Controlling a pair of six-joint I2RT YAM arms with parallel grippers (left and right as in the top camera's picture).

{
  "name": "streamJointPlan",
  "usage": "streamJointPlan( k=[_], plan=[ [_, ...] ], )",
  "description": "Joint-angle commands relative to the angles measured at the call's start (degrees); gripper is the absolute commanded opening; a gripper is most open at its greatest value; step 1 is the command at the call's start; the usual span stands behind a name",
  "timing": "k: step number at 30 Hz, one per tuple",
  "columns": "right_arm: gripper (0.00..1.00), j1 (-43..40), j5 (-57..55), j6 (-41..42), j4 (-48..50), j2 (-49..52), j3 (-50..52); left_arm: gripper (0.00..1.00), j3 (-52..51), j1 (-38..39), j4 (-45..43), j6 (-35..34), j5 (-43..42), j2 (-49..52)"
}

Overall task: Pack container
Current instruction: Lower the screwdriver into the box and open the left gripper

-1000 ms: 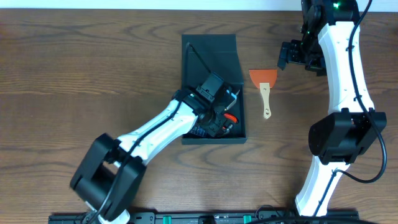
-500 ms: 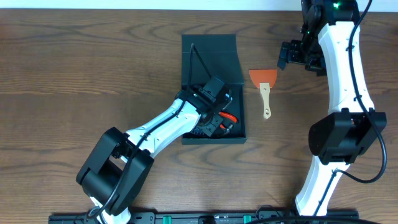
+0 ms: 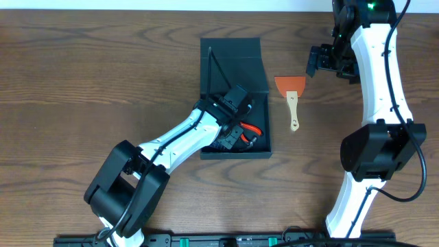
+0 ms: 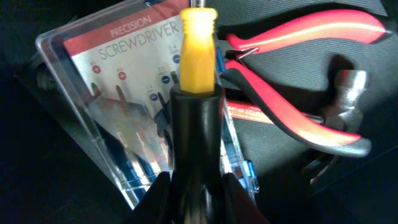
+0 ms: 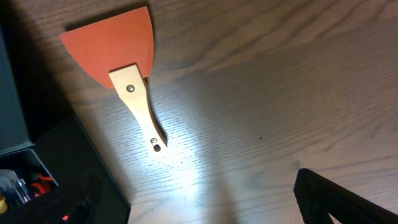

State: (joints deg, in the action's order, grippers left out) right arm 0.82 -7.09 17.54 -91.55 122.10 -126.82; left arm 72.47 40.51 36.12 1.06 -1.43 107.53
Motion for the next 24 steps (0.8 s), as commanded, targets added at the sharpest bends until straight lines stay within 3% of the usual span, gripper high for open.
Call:
streamJointPlan(
  k=[1,5,18,24],
  plan=[
    [0.99,0.0,0.0,-0.4,0.0,-0.3,-0.9,0.38,0.9,-0.1,0.3,-0.9,0.8,0.4],
    [0.99,0.0,0.0,-0.4,0.0,-0.3,-0.9,0.50,0.9,-0.1,0.8,-0.9,0.8,0.4],
    [0.99,0.0,0.0,-0.4,0.0,-0.3,-0.9,0.51,1.9,-0.1,0.7,-0.9,0.9,0.3],
    [0.99,0.0,0.0,-0.4,0.0,-0.3,-0.9,0.51,9.7,-0.1,2.1,-0.9,0.9,-1.2]
  ],
)
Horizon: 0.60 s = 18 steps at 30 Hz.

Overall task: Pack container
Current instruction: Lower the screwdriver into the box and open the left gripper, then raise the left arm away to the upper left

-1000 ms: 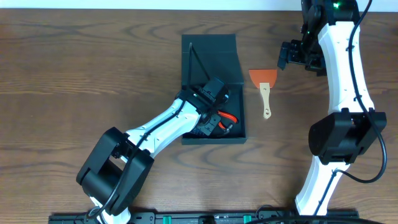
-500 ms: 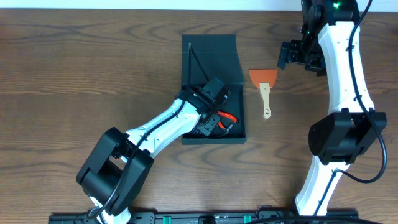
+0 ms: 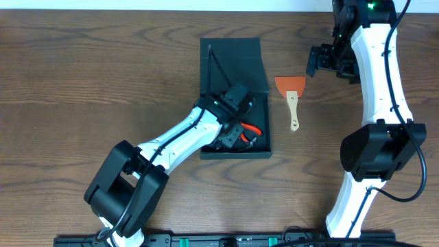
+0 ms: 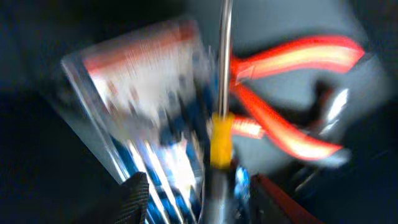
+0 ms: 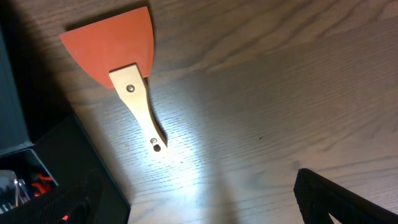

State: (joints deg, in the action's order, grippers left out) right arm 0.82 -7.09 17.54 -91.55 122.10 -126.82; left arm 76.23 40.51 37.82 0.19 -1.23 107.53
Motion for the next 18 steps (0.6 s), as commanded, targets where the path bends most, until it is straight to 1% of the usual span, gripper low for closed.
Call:
streamJointPlan(
  k=[1,6,10,14,15,16,18],
  plan=[
    [0.99,0.0,0.0,-0.4,0.0,-0.3,-0.9,0.51,7.5,-0.1,0.7,0.0,0.7,-1.5],
    [0.99,0.0,0.0,-0.4,0.0,-0.3,-0.9,0.51,18.6,-1.1,4.4,-0.7,0.9,-4.4],
    [0.99,0.0,0.0,-0.4,0.0,-0.3,-0.9,0.51,26.3,-4.8,10.4,-8.7,8.1,-7.1],
    [0.99,0.0,0.0,-0.4,0.0,-0.3,-0.9,0.51,28.2,-11.2,15.5,-14.9,16.1,-10.4],
    [0.99,0.0,0.0,-0.4,0.0,-0.3,-0.9,0.52,28.2,-13.2,16.7,-15.5,17.1,-11.1],
    [0.99,0.0,0.0,-0.4,0.0,-0.3,-0.9,0.61,28.2,-15.3,18.1,-15.6,17.4,-11.8],
    [0.99,0.0,0.0,-0.4,0.0,-0.3,-0.9,0.66,28.2,-19.7,21.0,-15.6,17.4,-12.7]
  ],
)
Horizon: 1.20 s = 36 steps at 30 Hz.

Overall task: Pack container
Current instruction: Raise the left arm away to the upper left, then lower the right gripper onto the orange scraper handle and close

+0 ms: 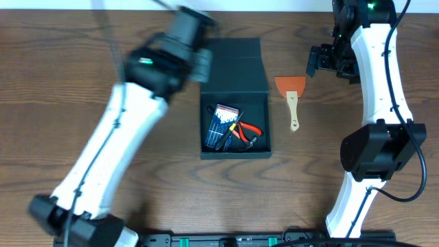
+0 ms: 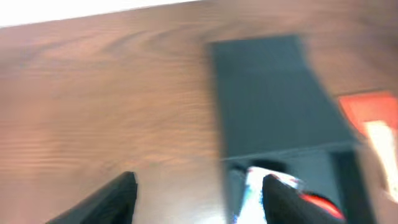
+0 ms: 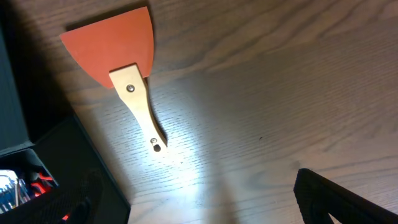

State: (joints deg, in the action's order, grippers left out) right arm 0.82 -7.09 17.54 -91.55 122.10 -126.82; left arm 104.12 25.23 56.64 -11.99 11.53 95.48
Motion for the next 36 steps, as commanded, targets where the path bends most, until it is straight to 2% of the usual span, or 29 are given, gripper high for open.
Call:
streamJointPlan(
  k=[1,5,8,15,19,23,30,36],
  plan=[
    [0.99,0.0,0.0,-0.4,0.0,-0.3,-0.9,0.68,0.3,-7.0,3.9,-3.4,4.7,-1.0],
    [0.99,0.0,0.0,-0.4,0.8,-0.3,-0.9,0.77,0.3,-16.0,8.7,-4.5,4.6,-1.4],
    [0.99,0.0,0.1,-0.4,2.7,-0.3,-0.9,0.98,0.3,-21.8,10.0,-4.9,4.6,-1.4],
    [0.99,0.2,1.9,-7.8,-1.0,-0.3,-0.7,0.99,0.3,-29.0,10.2,-4.9,4.6,-1.3],
    [0.98,1.5,2.7,-12.4,-2.3,-0.2,1.1,0.99,0.3,-29.9,10.2,-4.9,4.6,-1.4],
    [0.97,3.5,2.8,-12.5,-2.0,-0.2,6.1,0.99,0.3,-29.9,10.2,-4.9,4.6,-1.3],
    [0.94,7.6,2.8,-12.5,6.6,-0.2,21.5,0.99,0.3,-29.9,10.2,-4.9,4.6,-1.3],
    [0.98,9.0,2.8,-12.2,15.1,-0.2,32.3,0.99,0.3,-29.9,10.2,-4.9,4.6,-1.4]
  ],
)
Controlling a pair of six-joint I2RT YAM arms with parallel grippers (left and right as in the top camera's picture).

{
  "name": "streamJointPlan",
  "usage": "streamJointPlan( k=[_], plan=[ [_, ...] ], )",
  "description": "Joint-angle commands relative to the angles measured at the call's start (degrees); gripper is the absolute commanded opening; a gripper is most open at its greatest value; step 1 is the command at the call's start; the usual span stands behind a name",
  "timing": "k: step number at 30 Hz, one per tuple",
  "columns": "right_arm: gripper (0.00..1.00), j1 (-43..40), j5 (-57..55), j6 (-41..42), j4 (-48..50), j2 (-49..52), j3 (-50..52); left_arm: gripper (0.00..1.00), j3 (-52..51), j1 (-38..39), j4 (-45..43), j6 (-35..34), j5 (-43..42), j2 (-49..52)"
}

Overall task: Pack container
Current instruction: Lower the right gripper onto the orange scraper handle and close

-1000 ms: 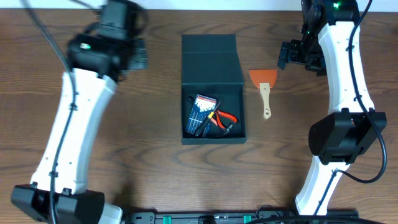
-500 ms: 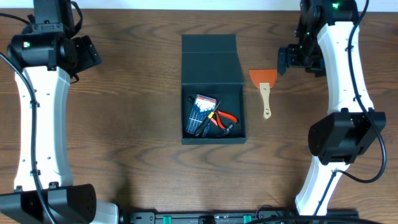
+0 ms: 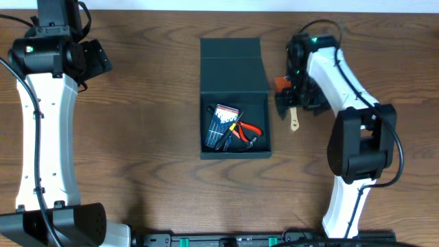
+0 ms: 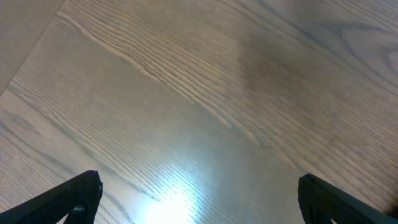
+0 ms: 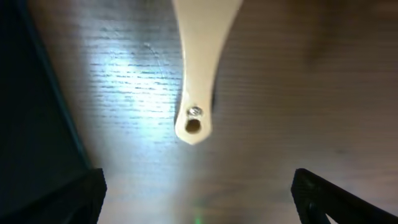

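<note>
The black box (image 3: 234, 147) stands open at the table's middle, lid folded back. Inside lie a clear screwdriver case (image 3: 221, 122), red-handled pliers (image 3: 250, 128) and other dark tools I cannot make out. An orange scraper (image 3: 280, 82) with a pale wooden handle (image 5: 198, 56) lies right of the box. My right gripper (image 3: 293, 103) hangs open over that handle, fingers (image 5: 78, 193) on either side of the handle's end and clear of it. My left gripper (image 4: 199, 202) is open over bare wood at the far left back (image 3: 95, 60).
The box's dark wall (image 5: 28, 106) runs close along the left of the scraper in the right wrist view. The folded-back lid (image 3: 232, 65) lies behind the box. Brown wooden table (image 3: 137, 137) all around.
My right gripper has moved from the back right down over the scraper's handle, still open. The left arm has moved from beside the box lid to the table's far left back.
My left gripper was first inside the box, shut on a yellow-handled screwdriver above the case. Then its fingers stood apart around it. Then the arm was out of the box, empty. Now it is far left, and the right gripper is over the scraper.
</note>
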State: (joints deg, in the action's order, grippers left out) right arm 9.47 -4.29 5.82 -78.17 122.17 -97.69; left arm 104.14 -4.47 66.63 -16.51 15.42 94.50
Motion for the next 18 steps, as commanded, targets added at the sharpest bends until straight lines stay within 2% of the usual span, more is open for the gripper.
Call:
streamJointPlan(
  k=[1,18],
  plan=[
    [0.99,0.3,0.0,-0.5,2.8,-0.3,4.3,0.99,0.2,-0.2,0.2,-0.3,0.7,-0.3],
    [0.99,-4.2,-0.9,1.0,12.8,-0.3,6.2,0.99,0.2,-0.2,0.2,-0.3,0.7,-0.3]
  ],
)
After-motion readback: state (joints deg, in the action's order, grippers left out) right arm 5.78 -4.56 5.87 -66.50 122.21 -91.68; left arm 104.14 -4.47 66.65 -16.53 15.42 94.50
